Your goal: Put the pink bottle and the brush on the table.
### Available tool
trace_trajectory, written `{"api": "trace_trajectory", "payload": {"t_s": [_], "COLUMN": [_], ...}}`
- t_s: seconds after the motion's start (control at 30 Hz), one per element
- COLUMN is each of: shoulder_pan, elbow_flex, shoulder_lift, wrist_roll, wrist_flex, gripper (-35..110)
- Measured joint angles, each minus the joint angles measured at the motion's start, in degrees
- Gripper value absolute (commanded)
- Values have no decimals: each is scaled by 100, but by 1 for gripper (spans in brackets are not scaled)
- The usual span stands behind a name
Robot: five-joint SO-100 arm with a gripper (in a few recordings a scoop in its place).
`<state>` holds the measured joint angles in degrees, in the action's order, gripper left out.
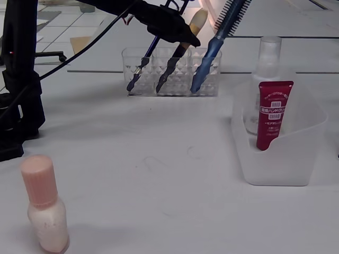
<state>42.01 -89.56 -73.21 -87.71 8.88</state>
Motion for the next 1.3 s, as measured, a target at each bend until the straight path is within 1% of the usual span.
{"api": "trace_trajectory", "payload": {"t_s": [0.4,0.83,1.0,1.3], "shoulder_pan": [-26,-44,-44,-114], "elbow_flex": [0,0,255,1529], "shoulder_lift": [0,-756,-984,-1318], "wrist_roll": [53,53,53,158], "wrist_flex": [-70,606,1099,2426], "gripper": [0,0,0,0]}}
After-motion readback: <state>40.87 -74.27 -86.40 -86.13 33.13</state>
